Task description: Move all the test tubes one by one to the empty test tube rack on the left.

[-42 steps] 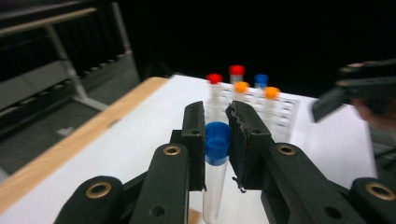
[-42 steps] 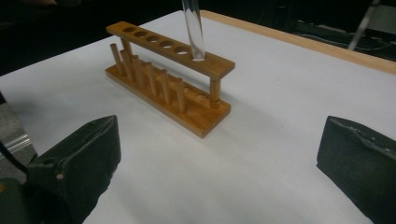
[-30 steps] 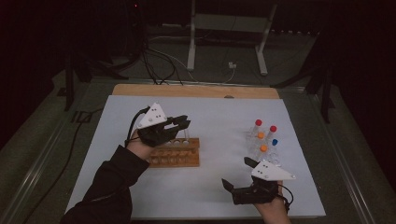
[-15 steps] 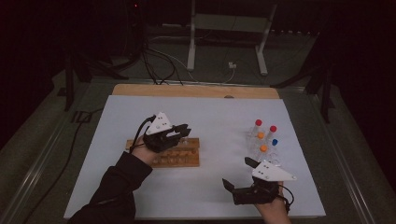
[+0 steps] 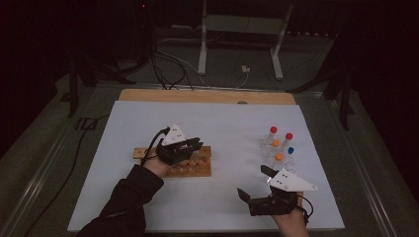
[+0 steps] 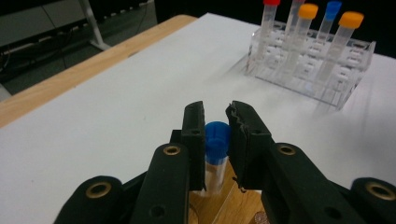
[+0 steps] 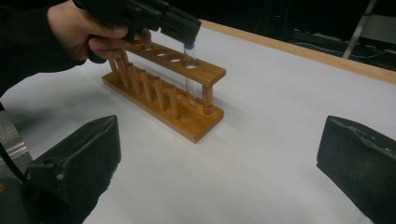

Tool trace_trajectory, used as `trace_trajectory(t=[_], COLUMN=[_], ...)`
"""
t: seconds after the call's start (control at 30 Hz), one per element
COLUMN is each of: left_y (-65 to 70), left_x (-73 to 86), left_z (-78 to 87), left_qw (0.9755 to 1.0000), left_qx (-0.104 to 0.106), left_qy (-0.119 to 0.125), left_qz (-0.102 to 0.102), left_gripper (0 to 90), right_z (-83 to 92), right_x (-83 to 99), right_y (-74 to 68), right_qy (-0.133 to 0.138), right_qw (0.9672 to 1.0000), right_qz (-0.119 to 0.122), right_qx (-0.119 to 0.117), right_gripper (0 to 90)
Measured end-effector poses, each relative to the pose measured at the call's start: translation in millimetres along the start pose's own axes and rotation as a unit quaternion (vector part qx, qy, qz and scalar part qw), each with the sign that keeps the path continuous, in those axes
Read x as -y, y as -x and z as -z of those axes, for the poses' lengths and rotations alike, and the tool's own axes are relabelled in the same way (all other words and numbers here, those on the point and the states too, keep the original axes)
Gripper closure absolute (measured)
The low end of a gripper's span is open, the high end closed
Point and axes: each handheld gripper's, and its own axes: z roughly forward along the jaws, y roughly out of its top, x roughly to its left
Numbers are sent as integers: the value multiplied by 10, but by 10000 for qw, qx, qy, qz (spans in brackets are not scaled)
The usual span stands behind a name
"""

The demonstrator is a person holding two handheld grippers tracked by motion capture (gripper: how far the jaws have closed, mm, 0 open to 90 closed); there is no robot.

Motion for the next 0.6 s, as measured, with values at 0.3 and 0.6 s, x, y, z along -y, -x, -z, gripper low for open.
trace_trajectory(t=[0.3, 0.6], left_y=[13, 12], left_x=[46, 0], left_z=[-13, 57], left_qw=[10000, 9997], left_qx=[-17, 221], left_qy=[5, 28], left_qz=[11, 137], left_gripper=[775, 551], right_z=[55, 202], right_x=[-35, -174], right_y=[-3, 166], right_qy=[118, 293], right_qw=[9999, 9993], right_qz=[28, 15], right_qx=[41, 228], right_gripper=[0, 0])
